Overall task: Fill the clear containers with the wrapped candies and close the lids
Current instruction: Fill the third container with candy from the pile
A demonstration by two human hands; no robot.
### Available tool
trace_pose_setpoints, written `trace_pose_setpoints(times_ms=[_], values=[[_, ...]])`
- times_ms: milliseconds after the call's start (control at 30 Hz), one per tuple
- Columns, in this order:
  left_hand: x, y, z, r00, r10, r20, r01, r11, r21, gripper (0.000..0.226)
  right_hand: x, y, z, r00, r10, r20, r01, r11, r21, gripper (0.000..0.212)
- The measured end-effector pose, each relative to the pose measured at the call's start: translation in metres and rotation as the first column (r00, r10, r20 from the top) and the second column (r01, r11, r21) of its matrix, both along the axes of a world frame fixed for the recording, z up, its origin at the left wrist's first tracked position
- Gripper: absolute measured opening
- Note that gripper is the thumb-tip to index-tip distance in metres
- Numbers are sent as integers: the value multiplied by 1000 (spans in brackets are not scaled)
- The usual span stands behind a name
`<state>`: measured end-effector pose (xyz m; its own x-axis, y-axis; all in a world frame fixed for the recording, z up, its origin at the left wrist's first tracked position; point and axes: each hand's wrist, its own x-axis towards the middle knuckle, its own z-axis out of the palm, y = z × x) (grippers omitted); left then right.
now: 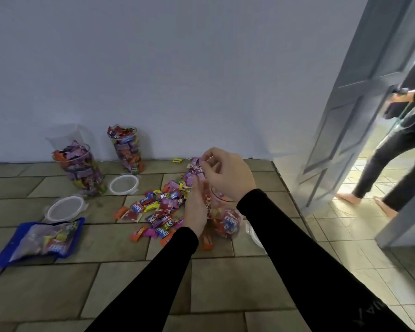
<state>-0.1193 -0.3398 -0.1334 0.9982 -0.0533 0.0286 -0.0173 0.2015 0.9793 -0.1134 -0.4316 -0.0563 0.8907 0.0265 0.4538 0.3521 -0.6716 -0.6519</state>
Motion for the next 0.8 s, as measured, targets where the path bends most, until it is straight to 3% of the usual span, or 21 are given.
trace_pose_setpoints(times_ms=[100,167,200,267,300,333,467,600,800], values=[[2,29,-8,992,111,67,-118,987,107,34,-7,29,5,998,60,29,-59,998,-31,4],[8,54,-20,967,207,147,-240,935,260,23,-13,52,-4,992,107,65,-105,994,-28,5],[12,68,-28,940,241,240,-324,848,419,22,-16,63,-13,988,137,71,-135,990,-28,6],[18,89,-44,931,216,294,-364,566,740,35,-20,77,-40,981,188,38,-186,981,-48,9],[19,97,-50,932,222,287,-357,427,831,44,-21,81,-57,982,189,13,-188,979,-74,12],[16,104,-52,934,254,251,-333,363,870,48,-22,84,-75,986,168,-3,-168,979,-112,14],[-1,117,-58,952,284,114,-204,308,929,65,-22,81,-127,995,70,-64,-84,963,-257,34],[1,127,-61,955,297,4,-78,237,968,79,-16,76,-148,987,13,-161,-51,971,-234,39],[16,130,-70,978,205,26,-75,235,969,72,-2,82,-146,979,-8,-206,-47,963,-264,39]])
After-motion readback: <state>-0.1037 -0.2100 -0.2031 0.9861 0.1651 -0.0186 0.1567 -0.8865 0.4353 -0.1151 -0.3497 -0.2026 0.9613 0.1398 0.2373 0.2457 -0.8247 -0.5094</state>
